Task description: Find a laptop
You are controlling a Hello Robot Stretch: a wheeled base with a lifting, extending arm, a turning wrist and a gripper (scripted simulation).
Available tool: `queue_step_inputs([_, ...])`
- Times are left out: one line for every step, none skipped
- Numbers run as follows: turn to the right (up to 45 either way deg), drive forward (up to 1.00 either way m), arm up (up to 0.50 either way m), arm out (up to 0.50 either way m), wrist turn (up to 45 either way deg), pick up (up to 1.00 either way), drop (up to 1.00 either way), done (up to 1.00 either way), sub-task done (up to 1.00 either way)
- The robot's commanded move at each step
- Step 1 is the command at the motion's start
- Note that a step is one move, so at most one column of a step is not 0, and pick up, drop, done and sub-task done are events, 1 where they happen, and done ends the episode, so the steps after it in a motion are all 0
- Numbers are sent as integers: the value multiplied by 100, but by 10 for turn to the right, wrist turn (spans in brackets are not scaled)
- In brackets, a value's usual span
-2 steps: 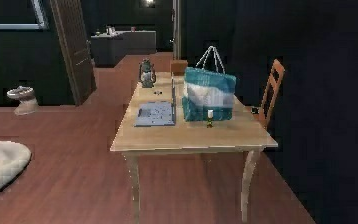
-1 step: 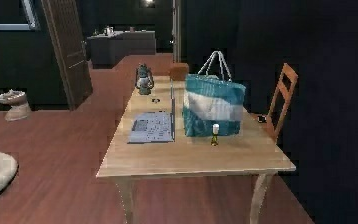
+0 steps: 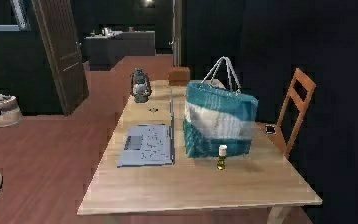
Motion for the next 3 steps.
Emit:
queue_step_inputs([450,0,0,0,0,0,0,0,0])
queue_step_inputs([420,0,0,0,0,0,0,0,0])
queue_step_inputs([30,0,0,0,0,0,0,0,0])
